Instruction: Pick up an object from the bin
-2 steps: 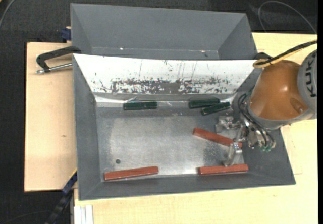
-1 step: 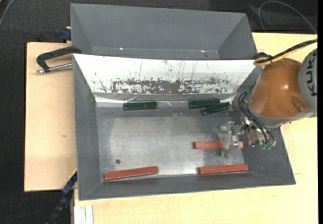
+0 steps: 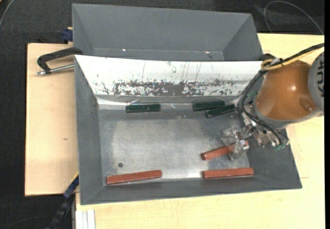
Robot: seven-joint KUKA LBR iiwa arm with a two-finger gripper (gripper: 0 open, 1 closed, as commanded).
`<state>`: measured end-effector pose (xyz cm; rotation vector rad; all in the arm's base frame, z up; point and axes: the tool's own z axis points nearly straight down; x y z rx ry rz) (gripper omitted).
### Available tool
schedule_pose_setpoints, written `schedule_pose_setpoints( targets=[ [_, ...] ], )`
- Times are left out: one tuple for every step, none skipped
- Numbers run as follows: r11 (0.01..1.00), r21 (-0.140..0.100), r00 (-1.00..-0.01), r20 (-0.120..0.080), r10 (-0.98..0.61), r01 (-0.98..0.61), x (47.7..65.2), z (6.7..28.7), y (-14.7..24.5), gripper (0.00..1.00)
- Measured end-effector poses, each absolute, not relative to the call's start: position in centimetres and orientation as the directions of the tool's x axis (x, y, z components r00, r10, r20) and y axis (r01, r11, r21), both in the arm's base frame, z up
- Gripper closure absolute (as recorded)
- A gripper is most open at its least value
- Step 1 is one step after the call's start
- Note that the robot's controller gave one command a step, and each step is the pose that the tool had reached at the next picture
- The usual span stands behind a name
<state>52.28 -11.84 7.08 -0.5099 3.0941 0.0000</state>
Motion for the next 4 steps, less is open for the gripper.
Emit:
schedule_pose_setpoints(
  targets=[
    [0.906,-0.008,-0.906,-0.014,-0.423,-0.423,54.0,26.6,-9.7,1.0],
    [0.906,-0.002,-0.906,-0.006,-0.422,-0.422,53.8,26.1,-9.8,0.0],
    [0.817,0.005,-0.817,0.001,-0.576,-0.576,55.0,13.5,-9.0,0.0],
    [0.641,0.005,-0.641,0.0,-0.768,-0.767,54.0,6.9,-3.8,0.0]
  ],
)
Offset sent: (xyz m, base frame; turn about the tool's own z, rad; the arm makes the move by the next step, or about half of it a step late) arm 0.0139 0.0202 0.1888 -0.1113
